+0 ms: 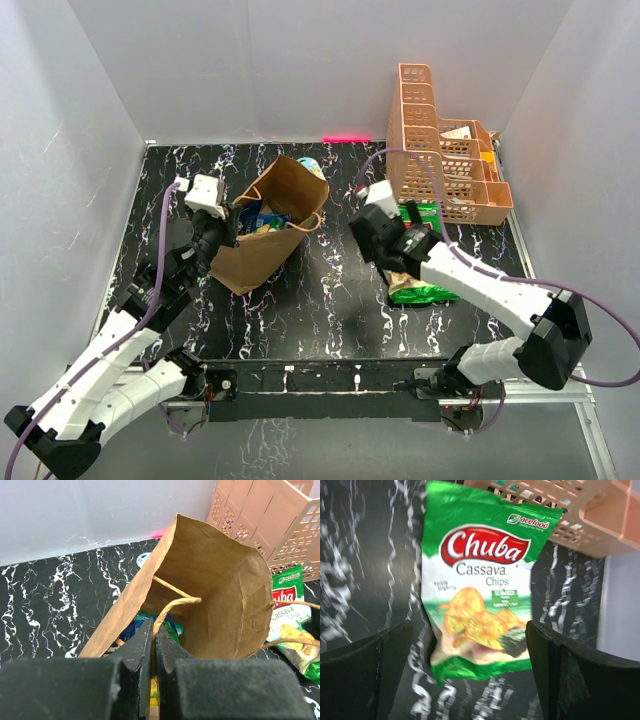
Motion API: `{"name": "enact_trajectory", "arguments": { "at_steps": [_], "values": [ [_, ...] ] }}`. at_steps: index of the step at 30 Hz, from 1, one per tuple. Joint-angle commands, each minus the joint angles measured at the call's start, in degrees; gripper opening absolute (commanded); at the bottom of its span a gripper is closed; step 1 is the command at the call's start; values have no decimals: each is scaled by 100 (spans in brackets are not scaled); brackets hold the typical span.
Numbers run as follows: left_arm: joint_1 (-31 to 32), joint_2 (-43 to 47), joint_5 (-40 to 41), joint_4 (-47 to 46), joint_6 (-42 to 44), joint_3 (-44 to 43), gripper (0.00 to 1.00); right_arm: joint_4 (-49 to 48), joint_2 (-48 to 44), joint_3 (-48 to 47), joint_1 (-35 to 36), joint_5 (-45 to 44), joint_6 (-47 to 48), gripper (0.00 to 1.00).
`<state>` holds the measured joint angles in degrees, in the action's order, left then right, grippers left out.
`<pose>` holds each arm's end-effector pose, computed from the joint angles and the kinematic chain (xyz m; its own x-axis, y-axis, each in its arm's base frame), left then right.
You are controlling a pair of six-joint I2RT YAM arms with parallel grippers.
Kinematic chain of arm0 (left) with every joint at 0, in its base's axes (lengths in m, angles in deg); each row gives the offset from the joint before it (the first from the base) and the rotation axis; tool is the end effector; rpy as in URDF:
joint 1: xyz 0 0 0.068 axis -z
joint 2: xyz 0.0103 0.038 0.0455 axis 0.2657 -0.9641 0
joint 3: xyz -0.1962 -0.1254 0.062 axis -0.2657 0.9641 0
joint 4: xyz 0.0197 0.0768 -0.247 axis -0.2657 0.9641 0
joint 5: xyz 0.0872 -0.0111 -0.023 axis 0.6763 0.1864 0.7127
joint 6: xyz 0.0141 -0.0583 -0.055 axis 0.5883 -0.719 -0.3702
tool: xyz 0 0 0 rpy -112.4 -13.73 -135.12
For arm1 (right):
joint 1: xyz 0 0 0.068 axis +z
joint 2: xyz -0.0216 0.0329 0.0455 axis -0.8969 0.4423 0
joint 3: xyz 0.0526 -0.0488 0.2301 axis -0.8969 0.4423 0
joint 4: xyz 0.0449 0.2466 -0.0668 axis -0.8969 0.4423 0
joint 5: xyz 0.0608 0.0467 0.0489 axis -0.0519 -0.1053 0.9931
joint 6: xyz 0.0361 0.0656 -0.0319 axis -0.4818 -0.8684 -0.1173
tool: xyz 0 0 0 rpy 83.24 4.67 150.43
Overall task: Take the snacks out of the paper bag
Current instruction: Place the snack at the center of the board, then take out the snack from the paper bag.
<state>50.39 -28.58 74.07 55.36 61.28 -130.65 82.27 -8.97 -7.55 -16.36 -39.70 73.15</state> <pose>0.1990 -0.1156 0.3699 0.0102 -0.0814 -0.9966 0.3280 0.9418 -0.0735 0.2238 0.1731 0.2339 -0.6311 -0.4628 -0.6225 -0.1823 0.8686 -0.4608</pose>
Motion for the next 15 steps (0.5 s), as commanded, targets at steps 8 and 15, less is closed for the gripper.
{"name": "enact_trajectory", "arguments": {
  "at_steps": [8, 15],
  "values": [
    [-38, 16, 21, 56, -423, -271, 0, -2183, -525, 1161, -1935, 2398, -2393, 98],
    [-44, -105, -587, 703, -1456, -796, 0, -2154, -616, 1890, -2347, 2924, -2840, 98]
  ]
}}
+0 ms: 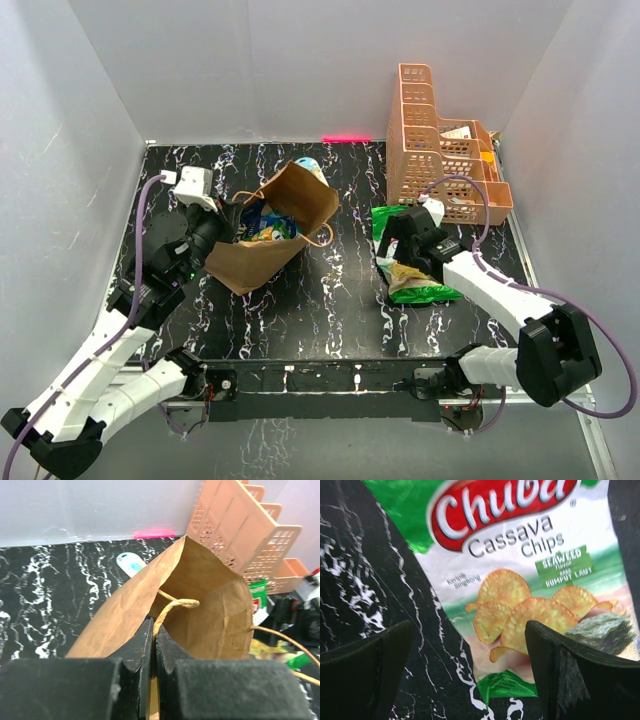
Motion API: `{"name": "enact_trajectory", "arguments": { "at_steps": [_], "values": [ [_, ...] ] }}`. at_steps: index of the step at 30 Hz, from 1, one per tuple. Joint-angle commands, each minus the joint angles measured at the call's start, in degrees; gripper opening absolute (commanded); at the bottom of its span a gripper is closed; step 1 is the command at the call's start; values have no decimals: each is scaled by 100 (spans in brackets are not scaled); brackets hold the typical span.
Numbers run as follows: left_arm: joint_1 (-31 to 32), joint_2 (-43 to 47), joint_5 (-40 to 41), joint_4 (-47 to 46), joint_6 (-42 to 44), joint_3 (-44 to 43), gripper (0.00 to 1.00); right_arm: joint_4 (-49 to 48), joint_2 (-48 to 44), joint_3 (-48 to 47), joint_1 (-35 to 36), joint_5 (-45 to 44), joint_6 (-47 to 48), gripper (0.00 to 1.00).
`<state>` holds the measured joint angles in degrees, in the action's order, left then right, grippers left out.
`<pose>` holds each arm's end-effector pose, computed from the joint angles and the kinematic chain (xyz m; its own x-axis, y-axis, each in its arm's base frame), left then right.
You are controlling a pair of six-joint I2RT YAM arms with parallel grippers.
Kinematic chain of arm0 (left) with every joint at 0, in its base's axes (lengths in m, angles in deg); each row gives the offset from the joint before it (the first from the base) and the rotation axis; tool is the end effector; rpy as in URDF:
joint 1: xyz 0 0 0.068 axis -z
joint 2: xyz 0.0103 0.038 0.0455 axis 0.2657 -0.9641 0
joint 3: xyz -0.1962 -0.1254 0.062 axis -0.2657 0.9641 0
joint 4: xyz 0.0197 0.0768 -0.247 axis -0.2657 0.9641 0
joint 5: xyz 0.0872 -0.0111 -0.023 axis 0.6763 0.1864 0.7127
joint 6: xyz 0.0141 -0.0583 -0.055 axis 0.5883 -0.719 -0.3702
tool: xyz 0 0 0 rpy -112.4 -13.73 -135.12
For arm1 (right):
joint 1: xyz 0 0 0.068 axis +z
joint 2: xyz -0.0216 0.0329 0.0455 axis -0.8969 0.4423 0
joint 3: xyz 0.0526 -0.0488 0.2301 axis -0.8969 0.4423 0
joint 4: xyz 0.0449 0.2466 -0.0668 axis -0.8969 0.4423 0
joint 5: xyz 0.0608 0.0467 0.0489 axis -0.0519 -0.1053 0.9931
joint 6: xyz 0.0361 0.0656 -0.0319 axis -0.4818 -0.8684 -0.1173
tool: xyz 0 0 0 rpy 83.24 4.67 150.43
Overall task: Take the snacks out of the paper bag
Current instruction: Take out the snack from the paper bag.
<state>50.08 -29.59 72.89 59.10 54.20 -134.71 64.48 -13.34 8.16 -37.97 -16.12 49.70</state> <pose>0.1974 -0.1146 0.3834 -0.0425 -0.1890 -0.9811 0.3389 0.9210 -0.1921 0.2608 0.1007 0.1761 -0.7191 0.2595 -0.6446 0.2214 0.9649 0.1414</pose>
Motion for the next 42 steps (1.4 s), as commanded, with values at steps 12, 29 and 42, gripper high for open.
{"name": "enact_trajectory", "arguments": {
  "at_steps": [12, 29, 42],
  "values": [
    [-13, -234, -1310, 970, -1501, -982, 0, 590, -1549, 1290, -521, 1382, -1691, 98],
    [-13, 462, -2239, -183, -1557, -229, 0, -559, -2100, -1048, -250, 4809, 1313, 89],
    [-13, 299, -2491, -1432, -2583, 220, 0, -1205, -1223, -1167, 2674, 1533, 710, 61]
  ]
}}
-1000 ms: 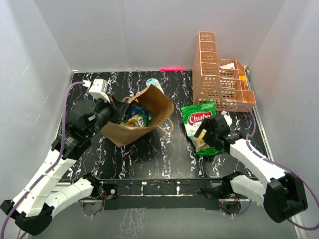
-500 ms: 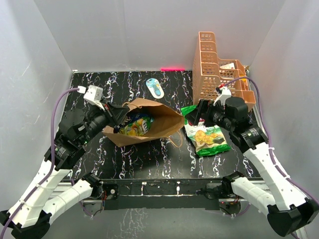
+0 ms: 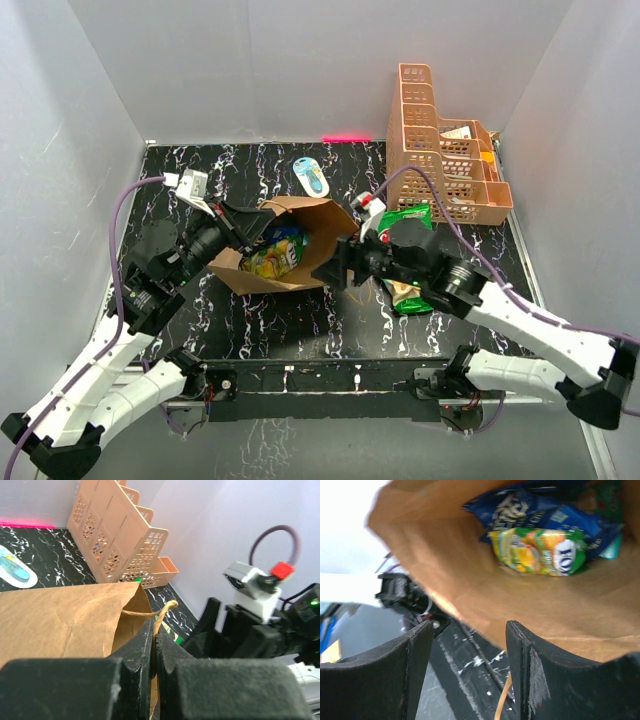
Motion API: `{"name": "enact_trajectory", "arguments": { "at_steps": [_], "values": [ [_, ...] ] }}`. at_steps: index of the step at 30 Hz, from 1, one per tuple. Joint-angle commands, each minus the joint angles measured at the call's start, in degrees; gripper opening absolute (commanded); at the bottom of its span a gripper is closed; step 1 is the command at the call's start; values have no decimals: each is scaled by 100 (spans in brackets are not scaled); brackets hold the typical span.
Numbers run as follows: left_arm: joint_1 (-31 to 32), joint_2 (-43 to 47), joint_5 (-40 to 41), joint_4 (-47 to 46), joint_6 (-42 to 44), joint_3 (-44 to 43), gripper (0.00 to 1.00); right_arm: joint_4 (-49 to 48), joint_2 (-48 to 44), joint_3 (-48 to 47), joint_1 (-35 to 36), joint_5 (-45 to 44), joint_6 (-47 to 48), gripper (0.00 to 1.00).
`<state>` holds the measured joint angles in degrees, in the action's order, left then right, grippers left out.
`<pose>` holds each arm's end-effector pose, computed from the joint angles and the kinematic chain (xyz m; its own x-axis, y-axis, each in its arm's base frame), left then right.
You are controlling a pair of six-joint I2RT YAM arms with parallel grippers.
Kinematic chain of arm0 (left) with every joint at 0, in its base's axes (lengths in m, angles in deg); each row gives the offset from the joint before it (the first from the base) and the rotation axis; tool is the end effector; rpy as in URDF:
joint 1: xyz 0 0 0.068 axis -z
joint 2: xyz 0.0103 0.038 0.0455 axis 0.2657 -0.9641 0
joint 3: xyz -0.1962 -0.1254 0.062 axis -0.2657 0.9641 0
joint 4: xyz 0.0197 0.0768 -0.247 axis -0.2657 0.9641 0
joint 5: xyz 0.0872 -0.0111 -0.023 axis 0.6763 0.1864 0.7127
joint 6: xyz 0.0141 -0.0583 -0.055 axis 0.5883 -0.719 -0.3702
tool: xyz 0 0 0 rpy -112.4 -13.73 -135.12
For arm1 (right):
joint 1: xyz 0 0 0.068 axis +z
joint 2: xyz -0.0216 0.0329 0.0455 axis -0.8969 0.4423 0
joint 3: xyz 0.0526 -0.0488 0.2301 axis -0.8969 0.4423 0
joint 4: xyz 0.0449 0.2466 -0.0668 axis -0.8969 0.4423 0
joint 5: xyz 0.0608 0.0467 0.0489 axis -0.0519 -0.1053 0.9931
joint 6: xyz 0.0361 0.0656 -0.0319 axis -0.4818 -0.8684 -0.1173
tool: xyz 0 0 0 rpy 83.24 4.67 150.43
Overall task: Take the snacks out of the paper bag
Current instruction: Take out the snack from the paper bag.
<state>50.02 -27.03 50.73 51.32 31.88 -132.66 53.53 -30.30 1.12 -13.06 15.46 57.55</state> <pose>0.1752 -0.1319 0.3987 -0.2470 -0.4862 -0.8382 0.6361 0.5712 -0.5188 0.1560 0.2153 0.3178 -0.5789 0.0021 -0.8154 -0.6996 0.5123 0.4981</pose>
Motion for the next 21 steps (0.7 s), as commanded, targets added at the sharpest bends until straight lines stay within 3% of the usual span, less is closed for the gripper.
{"name": "enact_trajectory", "arguments": {
  "at_steps": [1, 6, 11, 16, 21],
  "values": [
    [-7, 42, -266, -651, -408, 18, 0, -35, 625, -565, 190, -1722, -71, 58],
    [-6, 38, -166, -830, -512, 62, 0, -816, 1087, -133, 745, -1888, -82, 54],
    [-2, -93, 366, -457, 307, -293, 0, -1782, 1659, 167, 1978, -2890, -356, 53],
    [-7, -240, 872, -42, 1059, -729, 0, -2867, 2592, 135, 2618, -3108, -543, 53],
    [-7, -367, 214, 284, 1220, -1014, 0, -2877, 2857, 65, 2691, -3108, -697, 57]
  ]
}}
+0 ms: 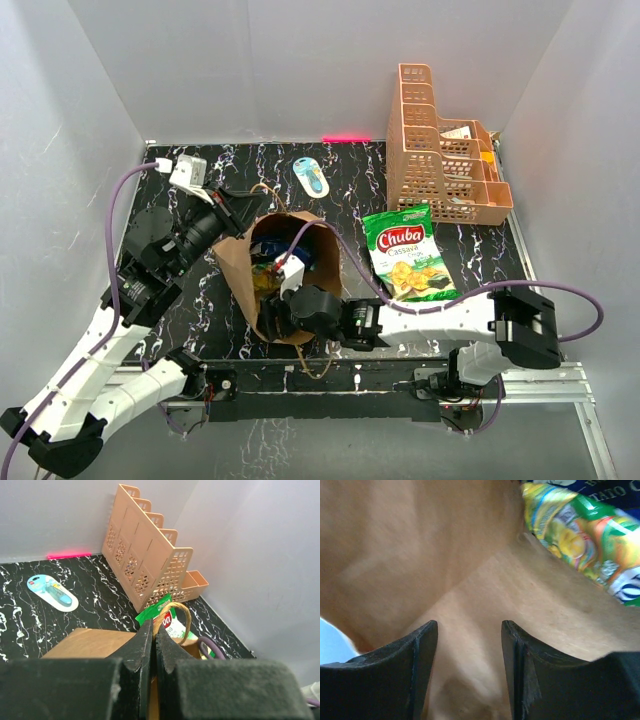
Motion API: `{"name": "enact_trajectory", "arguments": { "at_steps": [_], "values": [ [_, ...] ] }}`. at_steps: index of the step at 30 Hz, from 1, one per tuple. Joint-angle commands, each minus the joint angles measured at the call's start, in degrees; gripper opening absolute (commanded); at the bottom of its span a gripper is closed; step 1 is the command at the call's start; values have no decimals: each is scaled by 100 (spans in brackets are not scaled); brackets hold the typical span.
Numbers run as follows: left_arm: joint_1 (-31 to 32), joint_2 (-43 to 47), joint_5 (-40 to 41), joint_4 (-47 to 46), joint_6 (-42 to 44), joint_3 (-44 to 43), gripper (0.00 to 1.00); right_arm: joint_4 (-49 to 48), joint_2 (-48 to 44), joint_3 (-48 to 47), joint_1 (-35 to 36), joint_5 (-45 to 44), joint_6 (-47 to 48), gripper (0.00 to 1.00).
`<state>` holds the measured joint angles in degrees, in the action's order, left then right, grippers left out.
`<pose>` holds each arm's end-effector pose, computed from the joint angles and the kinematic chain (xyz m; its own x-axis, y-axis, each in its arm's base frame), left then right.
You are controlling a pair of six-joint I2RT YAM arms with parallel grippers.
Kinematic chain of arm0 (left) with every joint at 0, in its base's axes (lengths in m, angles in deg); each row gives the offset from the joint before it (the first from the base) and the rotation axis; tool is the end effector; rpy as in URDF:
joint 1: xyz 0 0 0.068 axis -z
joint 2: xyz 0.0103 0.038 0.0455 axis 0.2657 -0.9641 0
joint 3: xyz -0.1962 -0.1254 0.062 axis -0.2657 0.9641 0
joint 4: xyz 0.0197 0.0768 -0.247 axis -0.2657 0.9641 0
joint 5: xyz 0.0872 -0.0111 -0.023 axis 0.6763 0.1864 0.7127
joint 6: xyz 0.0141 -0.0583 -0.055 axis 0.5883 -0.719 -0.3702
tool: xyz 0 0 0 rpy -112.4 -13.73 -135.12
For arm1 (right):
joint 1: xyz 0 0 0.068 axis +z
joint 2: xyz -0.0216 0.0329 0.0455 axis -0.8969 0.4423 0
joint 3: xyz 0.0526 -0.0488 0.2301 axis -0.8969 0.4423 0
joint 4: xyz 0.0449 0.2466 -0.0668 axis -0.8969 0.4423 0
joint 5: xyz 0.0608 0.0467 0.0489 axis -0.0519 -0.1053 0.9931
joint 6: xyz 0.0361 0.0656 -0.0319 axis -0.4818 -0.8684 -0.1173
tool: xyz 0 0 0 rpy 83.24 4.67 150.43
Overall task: Take the snacks out of the paper bag
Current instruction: Take out the snack from the paper bag.
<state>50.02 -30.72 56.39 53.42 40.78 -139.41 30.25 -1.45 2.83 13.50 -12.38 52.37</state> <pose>0.1830 -0.1288 0.4238 -0.1024 -0.4257 -0.8990 0.6034 0.6919 -0.3964 0.0978 0.3490 0.2106 -0.5574 -0.1066 -0.8234 -0.6991 0.5952 0.3962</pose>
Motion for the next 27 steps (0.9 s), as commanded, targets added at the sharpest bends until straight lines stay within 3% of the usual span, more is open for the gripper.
{"name": "enact_trajectory", "arguments": {
  "at_steps": [1, 6, 8, 11, 18, 23, 27],
  "values": [
    [-7, 41, -510, 65, 213, -234, 0, -413, -140, -54, 35, -612, -140, 58],
    [-7, 492, -1111, -225, -408, 505, 0, -114, -1075, 555, 31, -1581, 359, 63],
    [1, 593, -1235, -250, -529, 620, 0, -186, -1408, 808, 24, -1582, 831, 67],
    [-7, 614, -1407, -183, -612, 604, 0, -388, -1663, 1001, 27, -1285, 2016, 79],
    [-7, 658, -1496, -314, -883, 598, 0, -844, -1504, 832, 29, -1280, 4935, 80],
    [-7, 629, -1615, -554, -1067, 629, 0, -2163, -1341, 1275, -43, -376, 7181, 81],
    [-3, 588, -1689, -632, -1092, 622, 0, -2311, -1062, 1091, -639, 965, 7592, 77]
  ]
}}
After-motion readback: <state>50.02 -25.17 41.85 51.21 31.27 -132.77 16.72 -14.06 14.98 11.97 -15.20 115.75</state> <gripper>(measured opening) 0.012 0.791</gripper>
